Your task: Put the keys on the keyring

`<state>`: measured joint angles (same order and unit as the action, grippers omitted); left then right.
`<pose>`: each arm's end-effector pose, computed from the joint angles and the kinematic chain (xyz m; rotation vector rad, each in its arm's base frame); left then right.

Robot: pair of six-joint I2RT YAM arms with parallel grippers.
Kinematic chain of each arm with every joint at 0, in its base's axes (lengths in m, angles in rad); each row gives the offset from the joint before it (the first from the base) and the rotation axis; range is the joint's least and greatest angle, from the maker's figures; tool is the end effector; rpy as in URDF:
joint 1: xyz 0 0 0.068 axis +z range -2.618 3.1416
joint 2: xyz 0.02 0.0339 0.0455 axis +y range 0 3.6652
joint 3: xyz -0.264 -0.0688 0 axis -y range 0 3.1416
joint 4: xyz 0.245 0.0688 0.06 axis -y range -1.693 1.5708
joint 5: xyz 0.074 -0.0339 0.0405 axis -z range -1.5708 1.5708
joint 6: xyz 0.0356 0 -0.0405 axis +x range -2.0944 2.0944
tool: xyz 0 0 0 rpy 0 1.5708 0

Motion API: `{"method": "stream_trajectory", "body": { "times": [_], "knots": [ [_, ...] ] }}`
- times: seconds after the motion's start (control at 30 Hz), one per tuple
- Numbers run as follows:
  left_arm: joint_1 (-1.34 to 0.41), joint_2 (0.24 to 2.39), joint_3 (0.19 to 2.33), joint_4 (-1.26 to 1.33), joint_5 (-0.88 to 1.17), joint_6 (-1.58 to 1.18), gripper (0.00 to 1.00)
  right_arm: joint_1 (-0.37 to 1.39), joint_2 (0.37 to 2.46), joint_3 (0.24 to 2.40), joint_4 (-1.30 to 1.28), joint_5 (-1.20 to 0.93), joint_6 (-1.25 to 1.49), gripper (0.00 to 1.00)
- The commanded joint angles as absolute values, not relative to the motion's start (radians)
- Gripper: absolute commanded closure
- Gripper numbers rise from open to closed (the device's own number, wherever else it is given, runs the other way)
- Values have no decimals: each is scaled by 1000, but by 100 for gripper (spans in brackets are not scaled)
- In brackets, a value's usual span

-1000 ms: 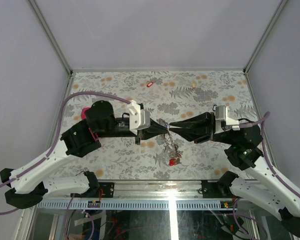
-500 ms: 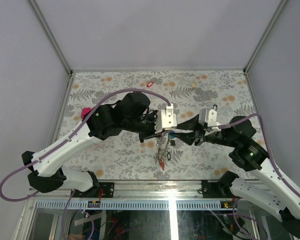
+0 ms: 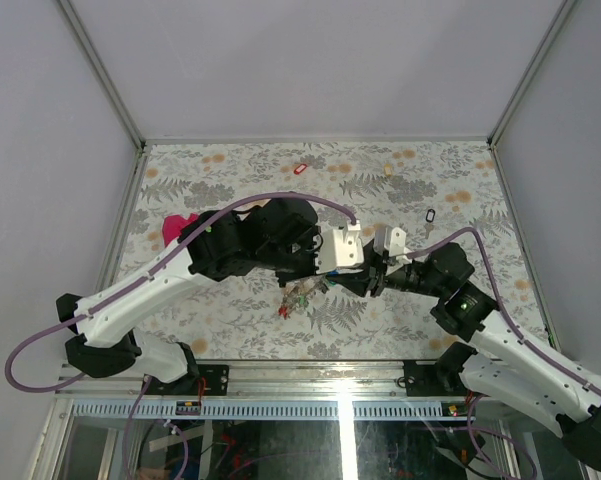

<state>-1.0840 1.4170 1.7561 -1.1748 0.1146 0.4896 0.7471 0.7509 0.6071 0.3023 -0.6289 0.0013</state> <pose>0.1199 -0.2352 0.4313 1.7658 1.6847 -0.4089 0.1175 0.1374 0.3341 -1.0292 1.1334 1.0462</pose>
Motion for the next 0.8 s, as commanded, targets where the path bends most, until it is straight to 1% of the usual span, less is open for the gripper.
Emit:
{"method": "stream_trajectory", "body": {
  "times": [0.0, 0.13, 0.27, 0.6, 0.77],
  "knots": [
    [-1098, 1421, 1800, -1161, 73, 509, 100, 749, 781, 606, 557, -669, 59, 63],
    [-1100, 1422, 1799, -1161, 75, 515, 100, 748, 814, 606, 605, -684, 75, 64],
    [-1102, 1419, 1793, -1157, 76, 516, 100, 748, 842, 610, 618, -705, 84, 67],
    [-1104, 1409, 1786, -1151, 82, 521, 100, 749, 885, 611, 601, -749, 82, 71],
    [-1106, 1411, 1787, -1150, 82, 521, 100, 748, 901, 623, 603, -764, 87, 78]
  ]
}}
